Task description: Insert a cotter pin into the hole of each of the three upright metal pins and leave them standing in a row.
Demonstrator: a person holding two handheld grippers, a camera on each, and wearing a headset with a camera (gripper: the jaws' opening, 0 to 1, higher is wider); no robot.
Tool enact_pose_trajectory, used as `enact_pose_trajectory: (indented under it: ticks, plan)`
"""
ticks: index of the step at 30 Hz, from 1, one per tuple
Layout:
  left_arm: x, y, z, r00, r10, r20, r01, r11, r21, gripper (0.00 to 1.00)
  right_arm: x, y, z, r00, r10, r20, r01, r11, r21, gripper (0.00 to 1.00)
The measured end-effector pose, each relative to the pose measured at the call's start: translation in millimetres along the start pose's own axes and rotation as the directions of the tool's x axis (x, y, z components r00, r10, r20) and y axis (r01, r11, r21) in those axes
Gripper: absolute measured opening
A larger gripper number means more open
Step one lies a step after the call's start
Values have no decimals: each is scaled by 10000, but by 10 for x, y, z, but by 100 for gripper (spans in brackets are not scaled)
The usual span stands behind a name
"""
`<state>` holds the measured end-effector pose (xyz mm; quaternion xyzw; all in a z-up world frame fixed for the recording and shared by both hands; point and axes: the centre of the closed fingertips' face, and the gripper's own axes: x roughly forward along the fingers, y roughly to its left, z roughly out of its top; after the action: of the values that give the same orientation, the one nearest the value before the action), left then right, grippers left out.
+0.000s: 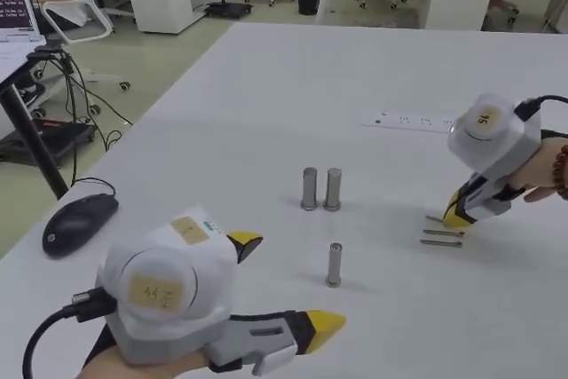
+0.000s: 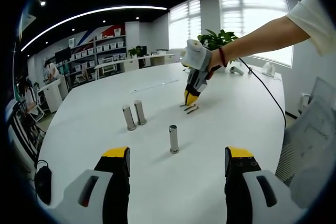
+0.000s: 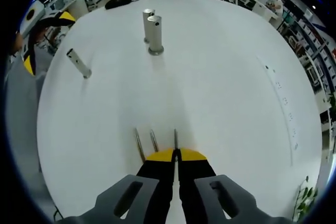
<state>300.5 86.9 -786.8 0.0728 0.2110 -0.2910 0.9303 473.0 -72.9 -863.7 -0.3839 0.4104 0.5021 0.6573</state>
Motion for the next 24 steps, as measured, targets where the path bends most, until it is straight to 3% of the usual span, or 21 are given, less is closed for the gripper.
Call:
enact_pose_trajectory:
  ticks: [13, 24]
  plan:
    - [-12, -28, 55, 9999, -97, 45, 97, 9999, -51, 71, -135, 0, 24, 9986, -444, 302, 448, 9989, -128, 2]
    - [-22, -26, 242, 9985, -239, 483, 264, 9982, -537, 61, -454, 196, 333, 9883, -735, 1334, 836, 9939, -717, 2]
